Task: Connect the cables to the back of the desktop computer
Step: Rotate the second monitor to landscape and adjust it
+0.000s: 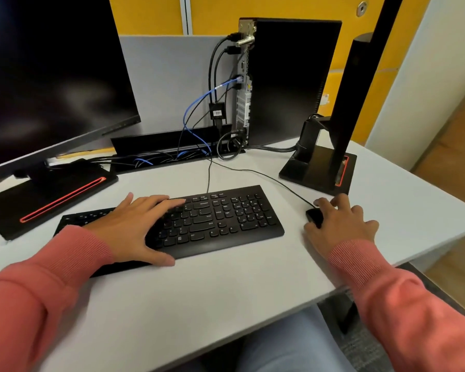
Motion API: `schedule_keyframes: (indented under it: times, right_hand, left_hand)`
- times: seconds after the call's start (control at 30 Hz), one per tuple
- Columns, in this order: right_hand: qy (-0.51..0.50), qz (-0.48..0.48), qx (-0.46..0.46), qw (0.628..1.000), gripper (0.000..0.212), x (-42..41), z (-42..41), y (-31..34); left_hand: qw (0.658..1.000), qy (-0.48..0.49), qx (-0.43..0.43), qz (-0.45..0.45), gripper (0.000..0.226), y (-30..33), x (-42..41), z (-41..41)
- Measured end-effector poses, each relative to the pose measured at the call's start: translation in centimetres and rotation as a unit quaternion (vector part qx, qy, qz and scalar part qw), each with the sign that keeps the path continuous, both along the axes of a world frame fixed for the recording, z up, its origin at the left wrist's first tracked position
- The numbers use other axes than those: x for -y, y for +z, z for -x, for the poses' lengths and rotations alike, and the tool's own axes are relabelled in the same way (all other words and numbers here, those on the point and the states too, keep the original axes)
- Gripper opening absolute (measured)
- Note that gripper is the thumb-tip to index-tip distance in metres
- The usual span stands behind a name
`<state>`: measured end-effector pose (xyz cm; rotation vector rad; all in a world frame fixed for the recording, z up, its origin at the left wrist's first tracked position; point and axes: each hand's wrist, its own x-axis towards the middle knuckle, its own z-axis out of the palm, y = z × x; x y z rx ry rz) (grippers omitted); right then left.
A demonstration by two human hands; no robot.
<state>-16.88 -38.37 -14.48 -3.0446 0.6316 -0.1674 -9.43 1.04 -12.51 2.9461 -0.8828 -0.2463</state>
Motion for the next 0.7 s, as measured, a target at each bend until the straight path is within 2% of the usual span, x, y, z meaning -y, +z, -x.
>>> schedule_keyframes:
  times: [0.07,0.13,0.2,0.23,0.27,0.3,0.37,0.43,0.57,0.7]
  right_hand:
    - [0.002,-0.010,-0.005,1.000,0.064,0.4,0.0,0.6]
    - [-0.012,-0.059,0.010,0.998,0.065,1.1,0.1,1.8]
    - [-0.036,-0.161,0.089,0.982,0.050,2.6,-0.3,3.0]
    - [-0.051,-0.248,0.150,0.956,0.041,3.3,-0.7,3.6]
    - [-0.064,-0.362,0.210,0.906,0.034,3.9,-1.1,4.3]
    - [-0.071,-0.477,0.251,0.839,0.029,4.2,-1.5,5.0]
    - [-0.073,-0.631,0.273,0.723,0.031,4.5,-2.8,6.1]
    - [-0.044,-0.709,0.256,0.655,0.036,4.1,-3.6,7.0]
    - [-0.010,-0.761,0.244,0.600,0.021,3.4,-4.0,7.8]
    - [-0.006,-0.776,0.234,0.586,0.022,3.7,-4.4,7.3]
  left_hand:
    - [0.998,0.000,-0.013,0.059,0.122,0.8,0.2,0.1]
    - [0.989,0.003,-0.009,0.150,0.116,2.3,0.9,0.4]
    - [0.974,-0.003,0.016,0.224,0.107,4.3,2.2,0.6]
    - [0.968,-0.012,0.032,0.250,0.100,5.4,3.2,0.7]
    - [0.962,-0.026,0.048,0.269,0.092,6.5,4.5,0.8]
    - [0.956,-0.043,0.059,0.282,0.083,7.5,5.9,0.9]
    - [0.949,-0.080,0.074,0.295,0.069,9.4,9.4,1.0]
    - [0.949,-0.108,0.072,0.289,0.061,11.2,13.1,1.0]
    - [0.945,-0.158,0.061,0.281,0.053,14.8,18.4,0.0]
    - [0.935,-0.155,0.063,0.312,0.054,18.2,20.0,-1.3]
